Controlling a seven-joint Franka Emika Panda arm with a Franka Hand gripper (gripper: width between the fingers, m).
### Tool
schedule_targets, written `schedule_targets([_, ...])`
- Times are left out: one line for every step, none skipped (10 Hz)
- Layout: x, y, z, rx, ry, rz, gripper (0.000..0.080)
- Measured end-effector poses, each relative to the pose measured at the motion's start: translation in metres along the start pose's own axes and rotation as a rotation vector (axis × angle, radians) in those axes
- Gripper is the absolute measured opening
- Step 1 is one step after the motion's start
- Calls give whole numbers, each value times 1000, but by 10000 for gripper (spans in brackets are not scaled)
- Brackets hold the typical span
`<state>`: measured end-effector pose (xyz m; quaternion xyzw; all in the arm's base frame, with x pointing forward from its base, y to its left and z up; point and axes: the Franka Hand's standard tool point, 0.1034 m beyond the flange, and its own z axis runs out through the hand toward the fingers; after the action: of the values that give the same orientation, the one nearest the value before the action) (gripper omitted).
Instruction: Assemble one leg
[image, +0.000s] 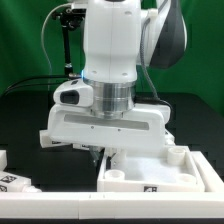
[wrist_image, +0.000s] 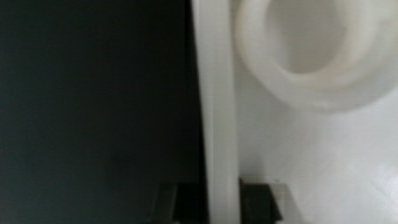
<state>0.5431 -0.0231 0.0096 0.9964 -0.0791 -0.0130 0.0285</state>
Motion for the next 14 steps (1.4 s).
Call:
schedule_targets([-3, 2, -1, 0, -18, 5, 61])
schedule_targets([-1, 2, -2, 0, -13, 5, 61])
schedule_targets([-1, 2, -1, 0, -14, 4, 61])
schedule_targets([-1, 2, -1, 0, -14, 4, 265])
schedule_targets([-1, 2, -1, 0, -14, 4, 400])
schedule_targets([-1, 2, -1, 0, -15, 4, 400])
schedule_targets([-2, 2, -1, 0, -15, 4, 574])
schedule_targets([-1, 2, -1, 0, -14, 4, 627])
schedule_targets([-2, 3, -6, 2, -26, 1, 643])
schedule_targets([-3, 8, -18, 5, -39, 9, 643])
schedule_targets([-5, 18, -30, 8, -51, 22, 643])
schedule_targets([-11, 25, -40, 23, -88, 64, 649])
schedule_targets([-9, 27, -45, 22, -75, 53, 648])
schedule_targets([-7, 25, -38, 15, -19, 20, 648])
